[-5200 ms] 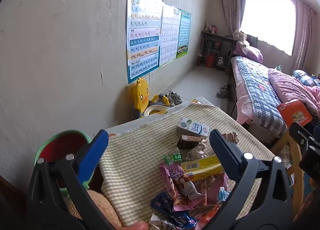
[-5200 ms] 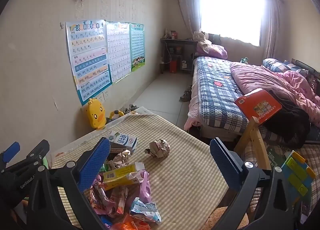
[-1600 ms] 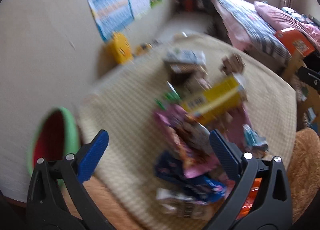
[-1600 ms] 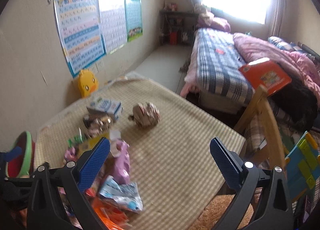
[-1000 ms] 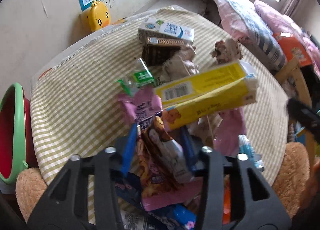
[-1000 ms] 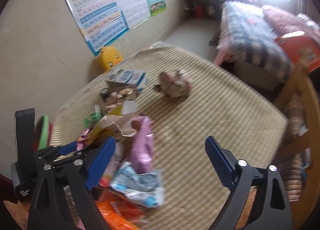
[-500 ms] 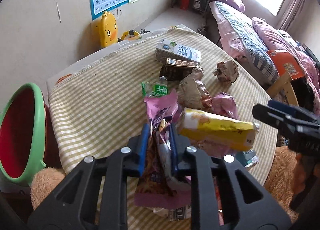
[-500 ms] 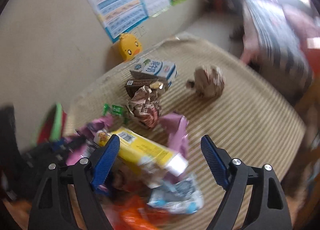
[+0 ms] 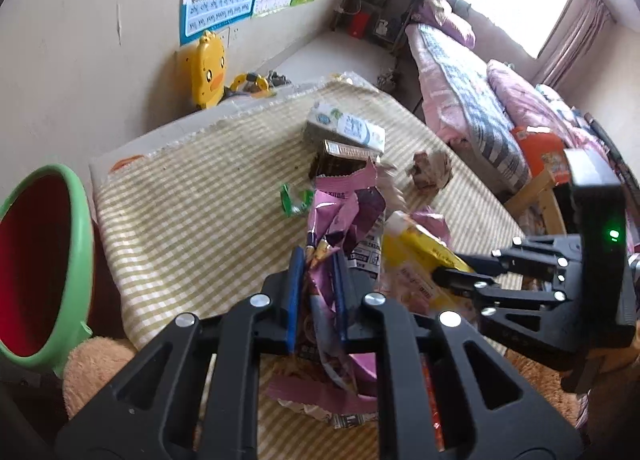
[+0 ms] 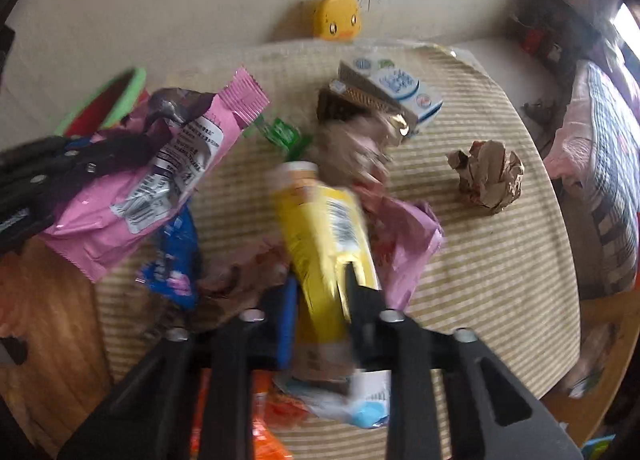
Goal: Collect trash
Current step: 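Grasp the pink wrapper with the left tool while the right tool grasps the yellow snack box, then drop the pink wrapper and yellow box into the red bucket with both tools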
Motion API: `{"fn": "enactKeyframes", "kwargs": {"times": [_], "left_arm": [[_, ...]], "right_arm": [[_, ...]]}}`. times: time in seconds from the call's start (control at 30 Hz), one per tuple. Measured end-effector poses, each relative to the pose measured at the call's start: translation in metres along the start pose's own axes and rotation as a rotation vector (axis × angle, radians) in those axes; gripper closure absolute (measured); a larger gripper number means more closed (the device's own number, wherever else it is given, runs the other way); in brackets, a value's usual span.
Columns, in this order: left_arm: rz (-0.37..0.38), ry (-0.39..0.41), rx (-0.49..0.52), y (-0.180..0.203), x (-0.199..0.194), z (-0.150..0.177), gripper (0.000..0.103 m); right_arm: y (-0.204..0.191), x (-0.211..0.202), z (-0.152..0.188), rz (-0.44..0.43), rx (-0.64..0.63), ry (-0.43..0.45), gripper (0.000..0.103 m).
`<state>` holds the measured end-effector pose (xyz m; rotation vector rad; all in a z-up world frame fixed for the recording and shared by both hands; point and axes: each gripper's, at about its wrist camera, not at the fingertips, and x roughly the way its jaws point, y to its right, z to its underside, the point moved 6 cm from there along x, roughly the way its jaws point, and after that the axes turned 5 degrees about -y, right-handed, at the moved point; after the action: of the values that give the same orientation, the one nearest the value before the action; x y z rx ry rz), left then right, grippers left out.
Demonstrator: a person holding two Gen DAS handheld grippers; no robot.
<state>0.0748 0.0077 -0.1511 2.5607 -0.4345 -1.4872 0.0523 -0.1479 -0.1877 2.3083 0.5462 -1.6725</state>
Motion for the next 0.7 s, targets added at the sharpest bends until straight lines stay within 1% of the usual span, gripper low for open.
{"fn": "enactKeyframes", "kwargs": {"times": [0.07,0.13,0.17,0.23,0.27,0.3,0.33,0.37,0.43,0.47,0.57,0.63,0.7], "left_arm": [[-0.002,0.027,-0.012,-0.007,-0.01,-0.005,0.089],[-0.025,0.062,-0.034,-0.022,-0.023,-0.012,0.089],[-0.036,0.073,-0.044,-0.028,-0.027,-0.013,0.089],[-0.071,0.102,-0.083,-0.049,-0.039,-0.018,0.089],[-0.098,0.117,-0.106,-0.063,-0.045,-0.019,0.089],[-0.131,0.134,-0.133,-0.08,-0.052,-0.019,0.089],[-0.158,0.145,-0.152,-0.093,-0.058,-0.019,0.089],[-0.196,0.154,-0.176,-0.109,-0.063,-0.018,0.089],[-0.269,0.158,-0.222,-0.142,-0.071,-0.013,0.089],[-0.307,0.152,-0.26,-0.165,-0.073,-0.007,0.089],[-0.364,0.131,-0.335,-0.207,-0.075,0.008,0.089],[-0.394,0.117,-0.386,-0.233,-0.076,0.019,0.089],[-0.409,0.106,-0.414,-0.248,-0.076,0.027,0.089]], "right_arm": [[-0.006,-0.016,-0.007,-0.013,0.012,0.042,0.088],[-0.013,-0.032,-0.019,-0.035,0.025,0.088,0.088],[-0.019,-0.041,-0.028,-0.06,0.034,0.118,0.088],[-0.035,-0.054,-0.043,-0.128,0.055,0.164,0.088],[-0.045,-0.059,-0.054,-0.175,0.061,0.183,0.088],[-0.057,-0.06,-0.066,-0.22,0.059,0.196,0.088],[-0.067,-0.06,-0.073,-0.246,0.057,0.201,0.088],[-0.085,-0.057,-0.087,-0.288,0.051,0.205,0.088],[-0.108,-0.051,-0.103,-0.341,0.037,0.204,0.088],[-0.126,-0.045,-0.114,-0.377,0.024,0.198,0.088],[-0.173,-0.022,-0.143,-0.463,-0.008,0.153,0.088],[-0.195,-0.009,-0.156,-0.504,-0.013,0.123,0.088],[-0.217,0.013,-0.171,-0.537,-0.004,0.079,0.088]]}}
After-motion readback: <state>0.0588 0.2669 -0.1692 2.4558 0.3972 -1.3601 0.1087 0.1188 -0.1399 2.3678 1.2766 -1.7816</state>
